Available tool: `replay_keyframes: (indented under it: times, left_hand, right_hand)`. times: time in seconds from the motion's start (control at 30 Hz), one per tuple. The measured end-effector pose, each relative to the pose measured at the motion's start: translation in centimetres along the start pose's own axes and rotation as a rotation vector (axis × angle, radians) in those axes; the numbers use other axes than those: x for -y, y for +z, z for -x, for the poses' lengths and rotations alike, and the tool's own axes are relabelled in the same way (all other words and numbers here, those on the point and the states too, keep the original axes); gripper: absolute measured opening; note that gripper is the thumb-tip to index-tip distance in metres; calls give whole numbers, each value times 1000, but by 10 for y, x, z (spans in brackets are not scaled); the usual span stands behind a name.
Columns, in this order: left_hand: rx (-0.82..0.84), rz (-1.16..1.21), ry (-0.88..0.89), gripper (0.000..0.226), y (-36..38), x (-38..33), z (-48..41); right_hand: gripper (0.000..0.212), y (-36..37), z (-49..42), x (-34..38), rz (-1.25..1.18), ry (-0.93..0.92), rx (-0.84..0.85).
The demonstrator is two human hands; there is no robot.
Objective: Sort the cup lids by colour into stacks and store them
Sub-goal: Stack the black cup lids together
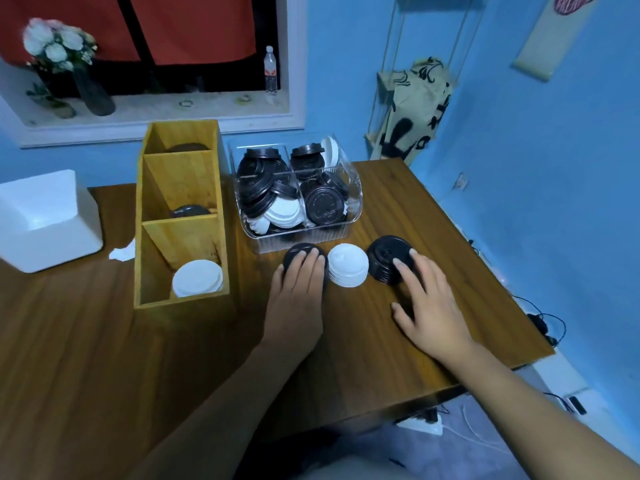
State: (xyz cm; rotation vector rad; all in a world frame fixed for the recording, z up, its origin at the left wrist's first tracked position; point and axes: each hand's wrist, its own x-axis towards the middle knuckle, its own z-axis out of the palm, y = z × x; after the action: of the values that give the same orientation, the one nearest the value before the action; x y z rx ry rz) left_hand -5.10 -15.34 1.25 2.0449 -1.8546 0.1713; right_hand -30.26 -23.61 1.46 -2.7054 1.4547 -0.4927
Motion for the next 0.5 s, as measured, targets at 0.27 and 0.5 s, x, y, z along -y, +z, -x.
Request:
replay_keyframes:
  times: [0.27,0.5]
  left_hand:
    - [51,-9,27,76,8,-20,-18]
    - [45,-24,26,76,20,-59,-35]
  right_hand:
    - [66,-2,-36,-26,-2,68,95]
    - [67,-6,-42,-63,9,91,87]
